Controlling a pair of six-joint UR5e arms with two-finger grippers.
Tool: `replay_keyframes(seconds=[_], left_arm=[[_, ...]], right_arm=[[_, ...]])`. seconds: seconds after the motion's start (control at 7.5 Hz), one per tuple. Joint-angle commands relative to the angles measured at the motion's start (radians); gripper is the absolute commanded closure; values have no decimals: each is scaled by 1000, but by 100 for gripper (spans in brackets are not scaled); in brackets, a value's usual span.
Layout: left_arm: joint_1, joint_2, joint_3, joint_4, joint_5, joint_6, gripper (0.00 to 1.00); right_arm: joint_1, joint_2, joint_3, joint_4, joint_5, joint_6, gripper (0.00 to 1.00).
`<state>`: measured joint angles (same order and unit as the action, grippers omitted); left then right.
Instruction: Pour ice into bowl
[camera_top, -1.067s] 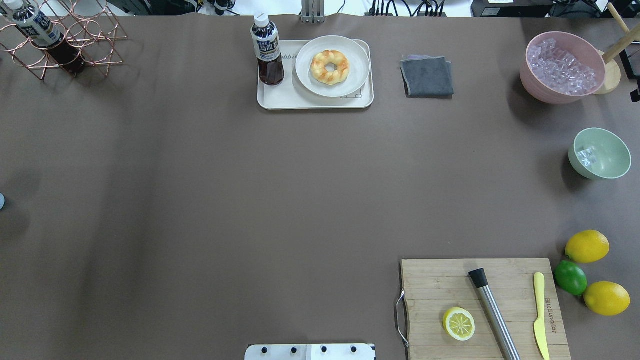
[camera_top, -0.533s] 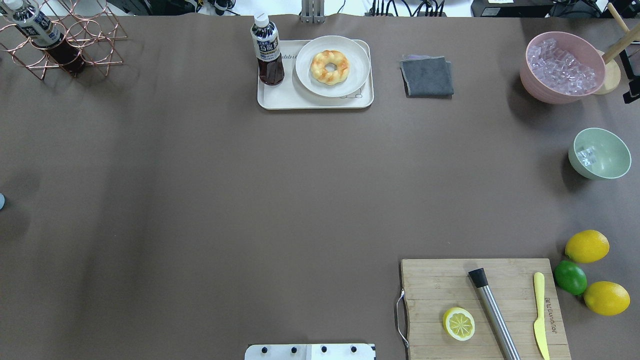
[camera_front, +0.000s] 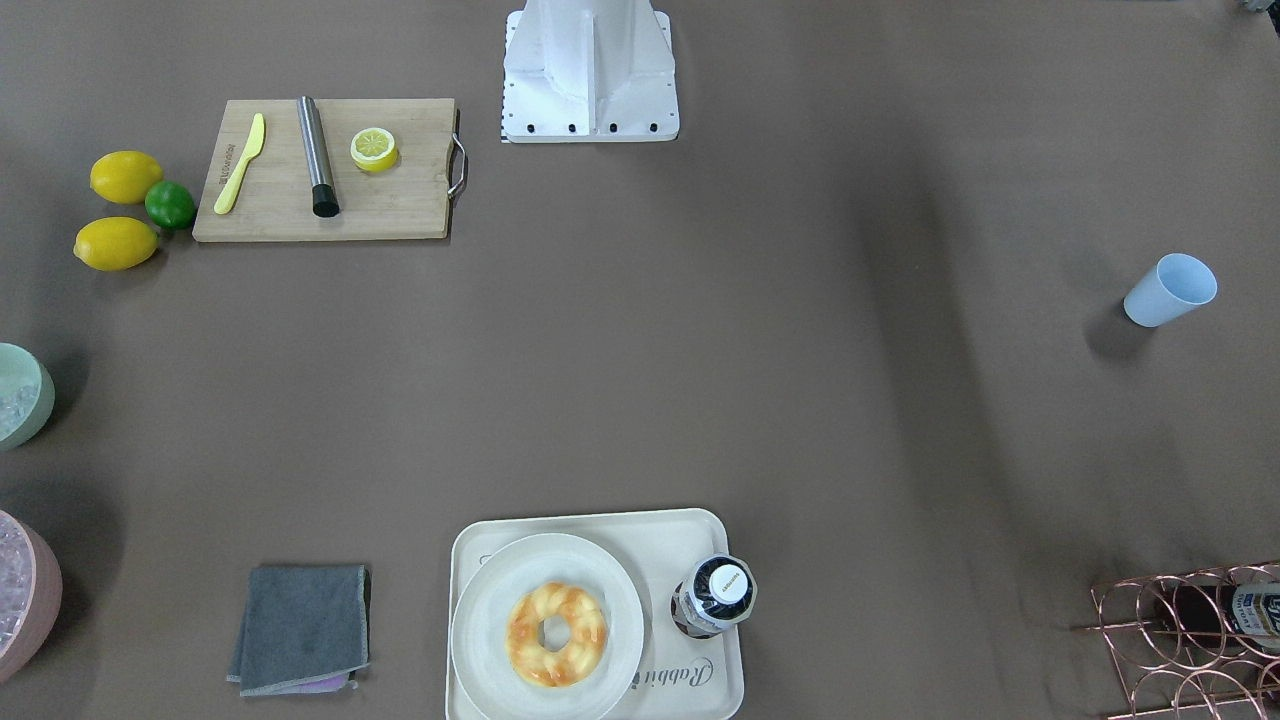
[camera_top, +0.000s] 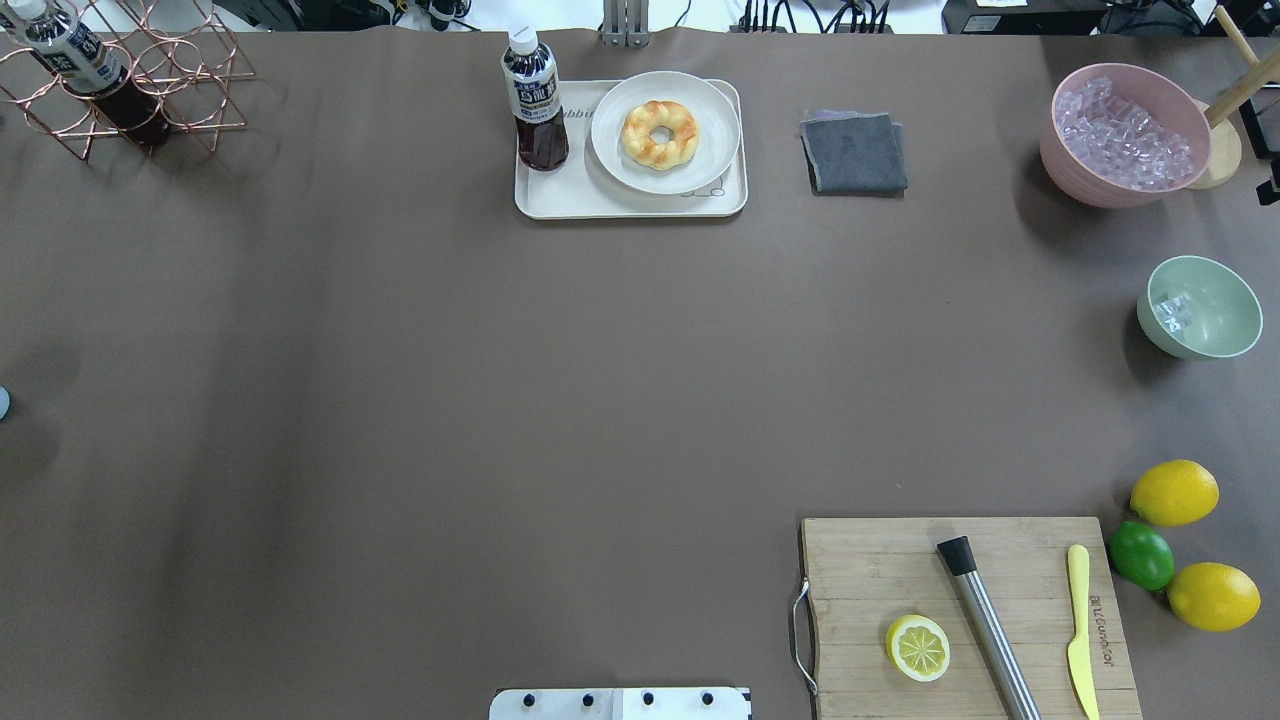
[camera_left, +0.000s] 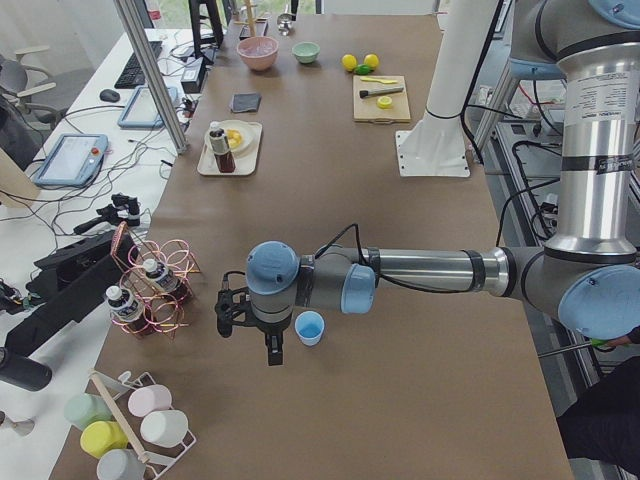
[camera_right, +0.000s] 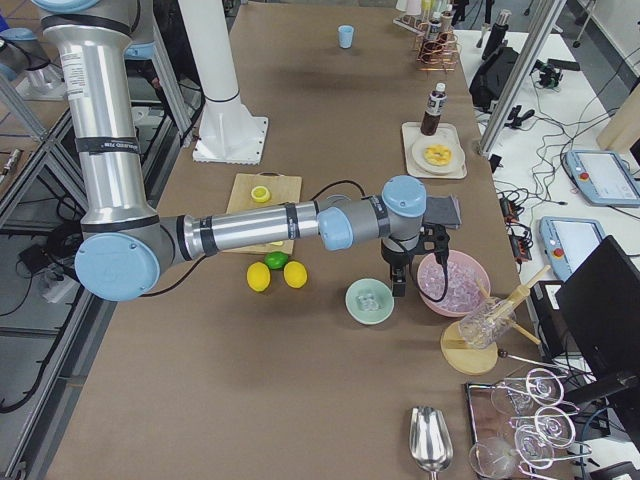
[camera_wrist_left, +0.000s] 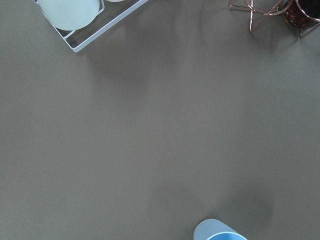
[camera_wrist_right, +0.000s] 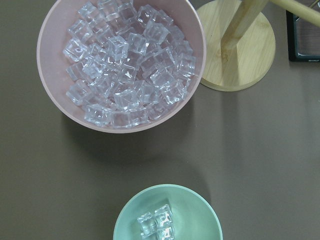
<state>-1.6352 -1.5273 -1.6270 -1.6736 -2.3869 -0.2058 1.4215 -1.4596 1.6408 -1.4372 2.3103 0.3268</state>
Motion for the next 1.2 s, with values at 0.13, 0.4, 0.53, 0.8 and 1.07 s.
replay_keyframes(seconds=[0.13, 0.4, 0.53, 0.8, 1.07], left_arm=[[0, 7, -8, 0, 0, 0, 3], [0, 12, -8, 0, -2, 2, 3], [0, 13, -8, 0, 0, 2, 3], [-2, 16, -10, 0, -2, 2, 3], [-2, 16, -10, -2, 0, 2, 3]], right_arm=[[34, -25, -1, -3, 44, -44, 1], [40, -28, 1, -2, 44, -49, 1], [40, -28, 1, -2, 44, -49, 1], [42, -34, 1, 0, 44, -49, 1], [43, -36, 4, 0, 44, -49, 1]])
